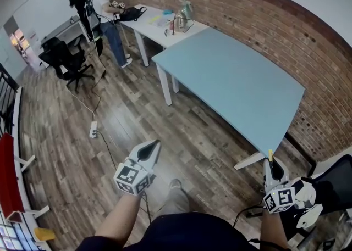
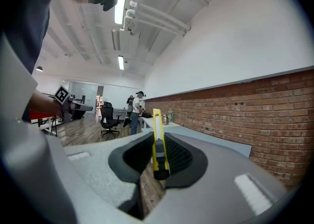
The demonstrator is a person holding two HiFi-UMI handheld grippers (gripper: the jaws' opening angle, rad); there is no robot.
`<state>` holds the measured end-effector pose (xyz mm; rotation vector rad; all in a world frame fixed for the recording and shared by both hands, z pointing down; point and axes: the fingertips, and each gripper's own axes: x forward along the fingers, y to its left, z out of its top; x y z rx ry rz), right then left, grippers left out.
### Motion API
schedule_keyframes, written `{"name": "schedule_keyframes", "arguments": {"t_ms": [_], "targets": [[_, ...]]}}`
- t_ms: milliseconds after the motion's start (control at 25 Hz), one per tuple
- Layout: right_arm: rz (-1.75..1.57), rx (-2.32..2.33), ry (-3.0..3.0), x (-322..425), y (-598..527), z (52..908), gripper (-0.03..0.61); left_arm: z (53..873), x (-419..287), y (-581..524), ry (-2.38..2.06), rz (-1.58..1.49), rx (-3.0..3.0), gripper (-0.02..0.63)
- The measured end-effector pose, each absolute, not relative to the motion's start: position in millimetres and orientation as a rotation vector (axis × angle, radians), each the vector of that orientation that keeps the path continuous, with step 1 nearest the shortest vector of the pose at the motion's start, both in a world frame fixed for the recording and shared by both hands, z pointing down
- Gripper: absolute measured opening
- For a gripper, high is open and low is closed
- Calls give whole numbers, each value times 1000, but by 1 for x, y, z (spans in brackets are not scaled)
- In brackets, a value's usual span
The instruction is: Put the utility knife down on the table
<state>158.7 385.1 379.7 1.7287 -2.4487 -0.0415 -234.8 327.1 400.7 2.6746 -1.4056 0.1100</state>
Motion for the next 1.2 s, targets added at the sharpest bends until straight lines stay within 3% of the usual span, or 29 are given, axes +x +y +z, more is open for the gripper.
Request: {"name": "schedule_keyframes", "arguments": {"t_ms": [320, 600, 1200], "targets": [[16, 1733, -2462, 101, 308, 380, 66, 383, -290, 239, -1387, 121, 2680, 0], [-19, 1758, -2495, 47, 246, 366, 66, 398, -308, 181, -1312, 331, 2819, 0], [-2, 1792, -2466, 34, 182, 370, 66, 392, -314, 116, -1221, 227, 2833, 0]]}}
